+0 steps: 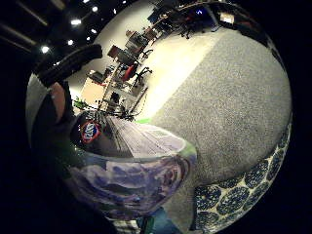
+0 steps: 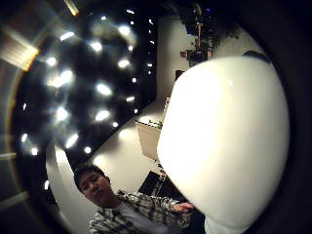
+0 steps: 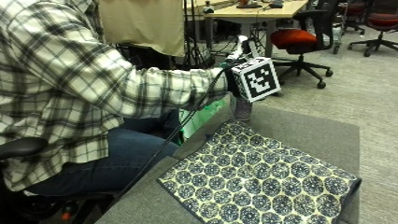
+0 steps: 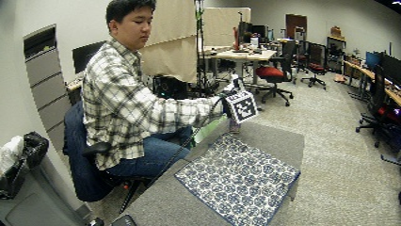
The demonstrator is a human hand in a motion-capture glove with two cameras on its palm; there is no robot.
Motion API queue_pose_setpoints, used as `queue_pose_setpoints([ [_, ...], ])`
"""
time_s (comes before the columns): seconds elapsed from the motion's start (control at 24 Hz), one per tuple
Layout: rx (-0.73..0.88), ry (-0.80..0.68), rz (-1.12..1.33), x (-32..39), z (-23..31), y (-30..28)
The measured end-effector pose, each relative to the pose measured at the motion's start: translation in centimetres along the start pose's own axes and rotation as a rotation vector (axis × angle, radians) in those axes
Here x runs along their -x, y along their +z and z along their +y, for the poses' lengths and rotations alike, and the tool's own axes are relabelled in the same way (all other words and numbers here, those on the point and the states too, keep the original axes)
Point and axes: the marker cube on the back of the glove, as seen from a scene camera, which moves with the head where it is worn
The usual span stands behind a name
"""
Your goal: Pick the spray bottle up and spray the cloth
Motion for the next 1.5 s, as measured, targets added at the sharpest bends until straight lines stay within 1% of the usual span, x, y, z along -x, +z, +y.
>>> queue_pose_setpoints([
  [0.5,0.02,-0.008,0.015,0.2,0.0,0.5],
  [0.83,0.081,0.007,0.029,0.1,0.5,0.5],
  [1.17,0.126,0.046,0.096,-0.5,1.8,-0.4],
  [1.33,0.124,0.088,0.214,-1.0,2.5,-1.2],
  [1.5,0.108,0.09,0.375,-0.5,3.5,-2.7],
])
